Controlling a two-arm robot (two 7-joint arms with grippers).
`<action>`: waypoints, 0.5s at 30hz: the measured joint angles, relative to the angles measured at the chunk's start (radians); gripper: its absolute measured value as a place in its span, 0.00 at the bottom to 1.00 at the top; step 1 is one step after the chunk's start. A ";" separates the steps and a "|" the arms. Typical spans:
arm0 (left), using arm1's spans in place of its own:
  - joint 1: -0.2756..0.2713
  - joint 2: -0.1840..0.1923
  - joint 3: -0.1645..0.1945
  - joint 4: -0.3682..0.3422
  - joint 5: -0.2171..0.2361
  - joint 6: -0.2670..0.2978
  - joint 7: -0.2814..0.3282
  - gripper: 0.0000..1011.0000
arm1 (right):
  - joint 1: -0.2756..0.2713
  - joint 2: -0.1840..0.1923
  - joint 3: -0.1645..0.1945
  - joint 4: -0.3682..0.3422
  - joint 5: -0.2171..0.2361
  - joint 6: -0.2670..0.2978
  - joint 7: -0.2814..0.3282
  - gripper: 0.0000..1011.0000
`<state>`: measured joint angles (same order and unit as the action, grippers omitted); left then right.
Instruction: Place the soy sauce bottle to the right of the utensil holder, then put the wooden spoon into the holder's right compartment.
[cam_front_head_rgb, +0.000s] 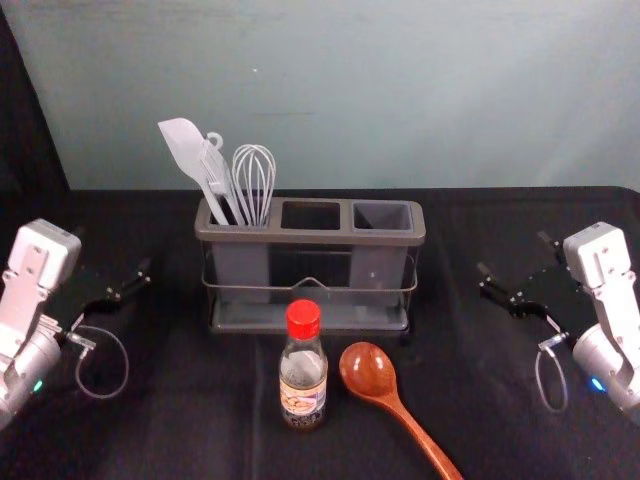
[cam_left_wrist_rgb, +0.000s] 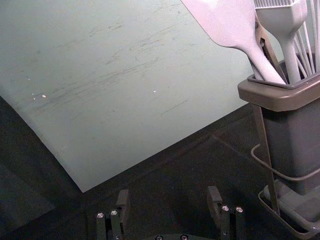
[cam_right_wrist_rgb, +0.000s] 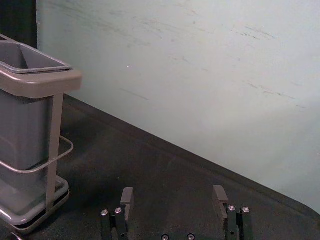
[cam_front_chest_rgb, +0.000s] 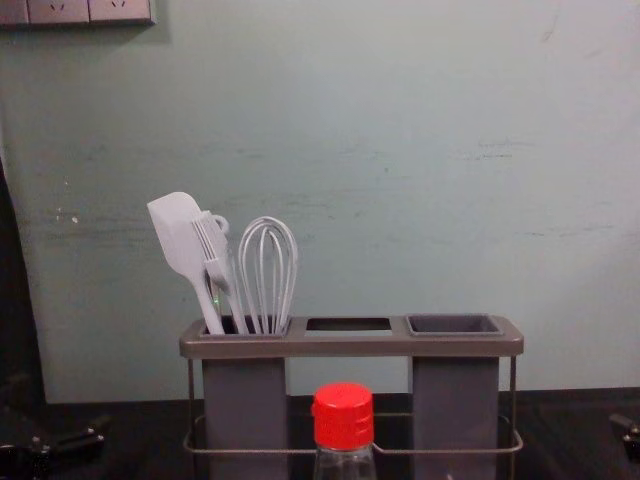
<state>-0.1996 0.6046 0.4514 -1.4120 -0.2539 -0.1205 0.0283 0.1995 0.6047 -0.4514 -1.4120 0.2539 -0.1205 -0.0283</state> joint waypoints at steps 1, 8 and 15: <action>0.000 0.000 0.000 0.000 0.000 0.000 0.000 1.00 | 0.000 0.000 0.000 0.000 0.000 0.000 0.000 0.99; 0.000 0.000 0.000 0.000 0.000 0.000 0.000 1.00 | 0.000 0.000 0.000 0.000 0.000 0.000 0.000 0.99; 0.000 0.000 0.000 0.000 0.000 0.000 0.000 1.00 | -0.016 0.008 0.019 -0.017 -0.002 -0.010 0.001 0.99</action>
<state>-0.1995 0.6047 0.4514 -1.4120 -0.2539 -0.1205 0.0283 0.1837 0.6127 -0.4325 -1.4289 0.2517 -0.1303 -0.0271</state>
